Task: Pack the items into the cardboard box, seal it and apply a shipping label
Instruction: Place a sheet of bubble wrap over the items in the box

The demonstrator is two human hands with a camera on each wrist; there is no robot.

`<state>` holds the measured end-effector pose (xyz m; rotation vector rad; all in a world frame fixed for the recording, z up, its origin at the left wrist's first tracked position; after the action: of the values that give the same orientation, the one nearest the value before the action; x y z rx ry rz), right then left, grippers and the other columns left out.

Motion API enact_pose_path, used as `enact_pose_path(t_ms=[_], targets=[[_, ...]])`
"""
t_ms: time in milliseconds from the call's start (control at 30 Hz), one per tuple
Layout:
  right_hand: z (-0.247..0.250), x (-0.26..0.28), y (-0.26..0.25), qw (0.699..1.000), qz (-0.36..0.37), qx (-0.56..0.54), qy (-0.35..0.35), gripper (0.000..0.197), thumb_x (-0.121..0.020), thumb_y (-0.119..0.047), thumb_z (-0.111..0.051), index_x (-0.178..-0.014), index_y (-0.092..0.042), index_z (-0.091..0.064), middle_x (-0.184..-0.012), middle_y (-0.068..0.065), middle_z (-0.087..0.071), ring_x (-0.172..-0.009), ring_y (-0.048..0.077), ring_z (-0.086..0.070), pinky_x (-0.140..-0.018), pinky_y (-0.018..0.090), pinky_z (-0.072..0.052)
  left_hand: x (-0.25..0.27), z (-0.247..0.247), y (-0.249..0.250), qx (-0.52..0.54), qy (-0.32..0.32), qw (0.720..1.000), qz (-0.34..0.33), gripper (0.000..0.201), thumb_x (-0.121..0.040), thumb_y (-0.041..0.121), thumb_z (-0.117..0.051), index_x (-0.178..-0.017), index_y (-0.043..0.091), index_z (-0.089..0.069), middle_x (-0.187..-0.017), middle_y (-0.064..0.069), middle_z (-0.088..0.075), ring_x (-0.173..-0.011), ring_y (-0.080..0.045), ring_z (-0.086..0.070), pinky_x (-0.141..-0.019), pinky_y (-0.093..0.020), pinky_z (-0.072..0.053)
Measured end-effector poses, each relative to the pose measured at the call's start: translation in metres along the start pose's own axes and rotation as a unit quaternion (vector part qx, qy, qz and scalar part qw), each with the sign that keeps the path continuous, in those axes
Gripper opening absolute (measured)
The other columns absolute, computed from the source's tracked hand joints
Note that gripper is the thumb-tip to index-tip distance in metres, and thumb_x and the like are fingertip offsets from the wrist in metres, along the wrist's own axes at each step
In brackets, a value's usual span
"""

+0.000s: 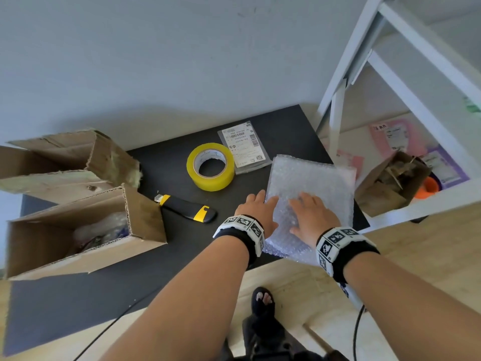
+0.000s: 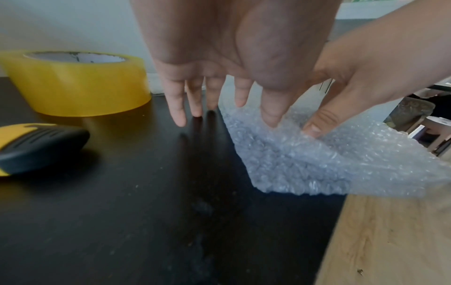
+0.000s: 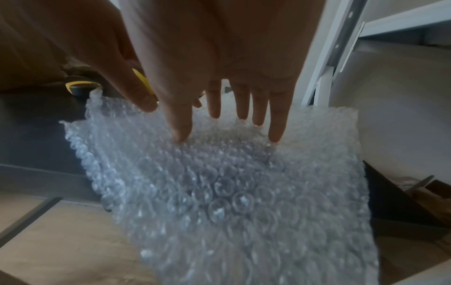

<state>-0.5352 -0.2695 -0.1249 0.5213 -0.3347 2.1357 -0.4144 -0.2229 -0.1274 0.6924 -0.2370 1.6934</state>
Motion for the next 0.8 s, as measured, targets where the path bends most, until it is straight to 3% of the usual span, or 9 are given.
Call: enact_pose_path(t_ms=[67,133,300,400,500,633,800], targets=[[0.004,-0.002,-0.002,0.999,0.0,0.023,0.026,0.045,-0.091,-0.03,-0.059,-0.131,-0.019,-0.04,-0.134,0.006,-0.035,-0.12,0.024,-0.038,-0.078,0.03,-0.047,0.0,0.001,-0.001,0.006,0.007,1.0,-0.005,0.065,-0.094,0.037,-0.053,-0.149,0.03,-0.02,-0.156,-0.005,-0.019,-0.14,-0.029,-0.022,-0.105,-0.047,-0.039],[0.007,-0.003,-0.004,0.999,-0.011,0.038,0.03,0.029,-0.093,-0.021,-0.055,-0.12,-0.017,-0.047,-0.125,0.006,-0.037,-0.113,0.024,-0.039,-0.067,0.029,-0.04,0.0,0.003,-0.004,0.02,0.008,1.0,-0.012,0.064,-0.094,0.034,-0.053,-0.149,0.031,-0.02,-0.153,-0.003,-0.024,-0.138,-0.028,-0.025,-0.105,-0.047,-0.04],[0.012,-0.002,-0.008,0.998,-0.015,0.061,0.028,0.024,-0.09,-0.01,-0.053,-0.113,-0.016,-0.053,-0.12,0.005,-0.038,-0.108,0.022,-0.041,-0.067,0.028,-0.041,0.006,0.014,-0.011,0.086,0.03,0.996,-0.007,0.063,-0.094,0.025,-0.051,-0.149,0.028,-0.02,-0.143,-0.007,-0.041,-0.129,-0.029,-0.041,-0.101,-0.047,-0.043],[0.023,-0.002,-0.012,0.998,-0.009,0.049,0.042,0.027,-0.088,-0.015,-0.057,-0.115,-0.018,-0.053,-0.12,0.004,-0.041,-0.109,0.021,-0.044,-0.07,0.029,-0.042,0.009,0.033,-0.019,0.141,0.053,0.988,0.019,0.061,-0.095,0.027,-0.047,-0.15,0.022,-0.02,-0.135,-0.012,-0.049,-0.122,-0.032,-0.049,-0.098,-0.044,-0.044],[0.047,-0.002,-0.02,0.997,0.004,0.028,0.072,0.026,-0.091,-0.019,-0.053,-0.117,-0.019,-0.051,-0.118,0.002,-0.046,-0.109,0.021,-0.048,-0.075,0.032,-0.043,0.012,0.052,-0.03,0.207,0.065,0.975,0.055,0.061,-0.096,0.026,-0.045,-0.151,0.018,-0.019,-0.121,-0.014,-0.061,-0.108,-0.031,-0.058,-0.087,-0.037,-0.048],[0.085,0.006,-0.037,0.991,0.029,0.021,0.132,0.02,-0.093,-0.023,-0.047,-0.112,-0.017,-0.051,-0.114,0.002,-0.051,-0.105,0.022,-0.053,-0.071,0.032,-0.038,0.022,0.076,-0.042,0.258,0.105,0.957,0.075,0.057,-0.096,0.033,-0.049,-0.147,0.018,-0.028,-0.132,-0.014,-0.056,-0.113,-0.032,-0.058,-0.095,-0.039,-0.049],[0.133,0.022,-0.063,0.975,0.067,0.019,0.212,0.013,-0.091,-0.024,-0.048,-0.103,-0.019,-0.051,-0.097,-0.001,-0.05,-0.094,0.02,-0.056,-0.064,0.03,-0.034,0.039,0.108,-0.058,0.326,0.147,0.932,0.061,0.052,-0.094,0.036,-0.053,-0.143,0.028,-0.037,-0.126,-0.012,-0.059,-0.101,-0.025,-0.063,-0.086,-0.034,-0.052]])
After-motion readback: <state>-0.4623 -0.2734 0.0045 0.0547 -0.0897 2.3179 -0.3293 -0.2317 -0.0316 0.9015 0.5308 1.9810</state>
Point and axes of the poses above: each hand's wrist, its own x-axis away from the middle knuckle, its own z-axis out of the back of the hand, y = z × x, the point moved 5 cm from there along -x, towards the middle knuckle
